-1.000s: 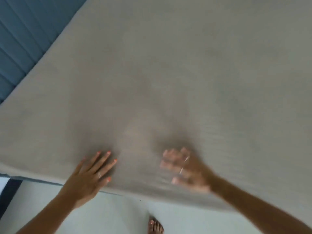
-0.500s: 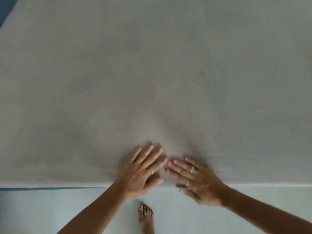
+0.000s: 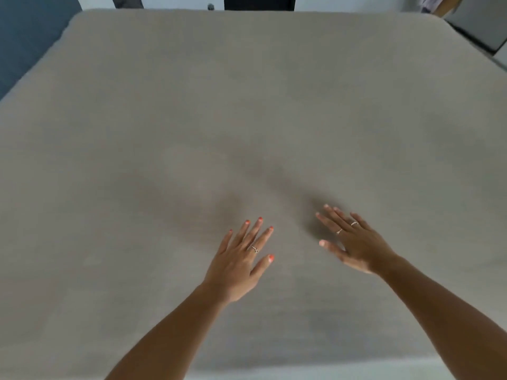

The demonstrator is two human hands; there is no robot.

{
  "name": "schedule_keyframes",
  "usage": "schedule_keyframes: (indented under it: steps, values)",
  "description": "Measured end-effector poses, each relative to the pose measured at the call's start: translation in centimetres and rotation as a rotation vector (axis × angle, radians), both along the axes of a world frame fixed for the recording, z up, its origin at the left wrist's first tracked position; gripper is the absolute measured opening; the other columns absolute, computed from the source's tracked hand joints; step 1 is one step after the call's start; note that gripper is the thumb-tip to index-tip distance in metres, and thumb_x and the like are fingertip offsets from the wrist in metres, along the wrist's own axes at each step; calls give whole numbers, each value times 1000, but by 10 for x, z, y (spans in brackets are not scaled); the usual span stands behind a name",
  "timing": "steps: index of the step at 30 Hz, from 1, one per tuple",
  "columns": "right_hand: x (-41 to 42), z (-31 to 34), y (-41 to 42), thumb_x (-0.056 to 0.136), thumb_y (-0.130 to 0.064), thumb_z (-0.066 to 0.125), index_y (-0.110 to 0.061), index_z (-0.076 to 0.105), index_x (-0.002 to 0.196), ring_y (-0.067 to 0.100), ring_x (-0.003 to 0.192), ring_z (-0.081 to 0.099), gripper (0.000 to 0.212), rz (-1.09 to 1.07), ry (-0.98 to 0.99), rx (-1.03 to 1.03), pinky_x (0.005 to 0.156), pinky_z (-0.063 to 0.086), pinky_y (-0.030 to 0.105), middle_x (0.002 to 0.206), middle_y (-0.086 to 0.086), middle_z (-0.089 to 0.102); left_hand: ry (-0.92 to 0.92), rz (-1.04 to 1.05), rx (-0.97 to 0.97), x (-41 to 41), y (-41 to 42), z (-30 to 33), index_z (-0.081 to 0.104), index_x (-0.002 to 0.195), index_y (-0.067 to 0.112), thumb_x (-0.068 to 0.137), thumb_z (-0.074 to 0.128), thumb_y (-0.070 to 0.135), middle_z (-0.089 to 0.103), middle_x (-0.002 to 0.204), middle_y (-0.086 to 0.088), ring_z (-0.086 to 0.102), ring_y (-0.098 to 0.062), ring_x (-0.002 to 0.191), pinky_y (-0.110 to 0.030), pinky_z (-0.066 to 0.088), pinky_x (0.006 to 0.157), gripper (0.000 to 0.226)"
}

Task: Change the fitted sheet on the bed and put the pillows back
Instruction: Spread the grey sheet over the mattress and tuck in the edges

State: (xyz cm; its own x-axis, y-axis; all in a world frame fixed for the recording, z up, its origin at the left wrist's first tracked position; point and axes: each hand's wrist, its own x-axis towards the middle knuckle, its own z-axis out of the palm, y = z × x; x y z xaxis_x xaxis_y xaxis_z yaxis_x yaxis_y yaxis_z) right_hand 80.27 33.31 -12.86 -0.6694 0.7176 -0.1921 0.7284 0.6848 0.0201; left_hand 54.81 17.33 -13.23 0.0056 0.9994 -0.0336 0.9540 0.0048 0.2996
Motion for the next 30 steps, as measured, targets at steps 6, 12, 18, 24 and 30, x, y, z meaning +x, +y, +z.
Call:
schedule_keyframes:
  steps: [6,12,18,24,30]
  values:
    - [17,-29,24,84,-74,-7,-32,16,152,11,146,16,83,36,101,-21,119,3,32,159,-5,7,4,213,-81,66,23,-38,26,151,29,92,21,58,15,160,5,15,-20,148,-42,6,116,66]
    - [62,-29,-7,99,-54,28,-25,29,150,18,147,17,59,441,161,-31,118,17,39,158,4,20,198,-210,-8,81,1,-39,32,150,23,99,23,48,27,157,0,24,-29,145,-46,23,113,57]
    - [147,-15,-54,101,-47,35,-34,29,149,14,148,12,51,692,118,-156,118,15,42,159,-3,18,229,-613,-17,117,-43,-31,31,150,19,92,42,51,24,158,-1,25,-23,145,-46,20,114,67]
    - [163,-14,-34,100,-53,27,-29,28,150,16,146,17,55,294,240,-154,117,17,40,159,2,18,27,-644,36,140,-1,-17,23,152,26,102,25,44,27,157,3,31,-16,142,-37,22,114,54]
    - [114,-16,77,102,-43,25,-25,15,153,14,148,1,54,-720,408,-64,119,-2,31,161,-1,0,33,-192,45,209,133,-17,35,147,10,96,28,40,33,154,-9,32,-28,141,-48,31,109,59]
